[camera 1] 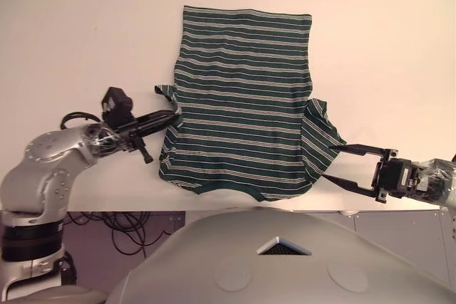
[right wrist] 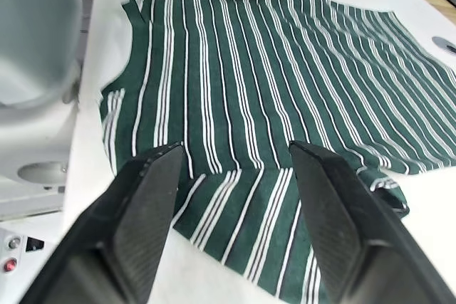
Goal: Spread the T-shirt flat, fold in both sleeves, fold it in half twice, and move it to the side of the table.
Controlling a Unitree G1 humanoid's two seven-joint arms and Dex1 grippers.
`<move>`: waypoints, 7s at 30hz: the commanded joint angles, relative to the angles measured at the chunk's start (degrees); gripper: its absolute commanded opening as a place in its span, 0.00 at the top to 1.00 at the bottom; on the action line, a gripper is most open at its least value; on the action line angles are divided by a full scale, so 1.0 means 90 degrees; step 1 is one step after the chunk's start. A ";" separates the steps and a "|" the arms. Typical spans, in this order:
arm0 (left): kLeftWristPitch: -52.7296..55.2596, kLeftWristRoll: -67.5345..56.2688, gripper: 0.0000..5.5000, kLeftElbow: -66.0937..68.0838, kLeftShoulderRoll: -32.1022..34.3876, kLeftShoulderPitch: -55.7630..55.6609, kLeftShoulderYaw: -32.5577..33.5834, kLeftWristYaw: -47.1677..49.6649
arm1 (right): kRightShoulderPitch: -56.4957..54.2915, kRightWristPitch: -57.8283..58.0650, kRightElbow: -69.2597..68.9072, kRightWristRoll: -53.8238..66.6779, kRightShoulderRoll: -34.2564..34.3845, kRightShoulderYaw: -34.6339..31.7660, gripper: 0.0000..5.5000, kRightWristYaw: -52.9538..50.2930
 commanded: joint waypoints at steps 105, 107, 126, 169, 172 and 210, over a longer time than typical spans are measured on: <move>-1.1482 0.7403 0.99 0.4054 0.1295 0.0531 -0.1986 0.1979 | -0.0469 -0.3011 0.1992 -0.3047 0.0252 0.1178 0.69 -0.1242; -1.1459 0.7393 0.99 0.4036 0.1318 0.0529 -0.2012 0.2030 | -0.0484 -0.3475 0.2028 -0.3645 0.0325 0.1421 0.69 -0.1561; -1.1262 0.7209 1.00 0.3910 0.1529 0.0488 -0.2210 0.2301 | -0.1118 -0.3598 0.2299 -0.4590 0.0225 0.3098 0.88 -0.2755; -0.3217 -0.0182 1.00 0.4443 -0.0236 -0.2504 -0.1301 0.0068 | -0.5366 0.3031 0.3337 0.0845 0.2146 0.2206 0.99 -0.2660; -0.3202 0.0205 1.00 0.4764 -0.0467 -0.2692 -0.1227 0.0069 | -0.5669 0.2968 0.3955 0.0503 0.2474 0.2250 0.99 -0.2712; -0.7939 1.3433 0.60 0.7459 -0.0523 -0.7362 -0.6968 0.6524 | -0.5589 -0.1319 0.2698 -0.3851 0.1606 0.5536 0.46 -0.0357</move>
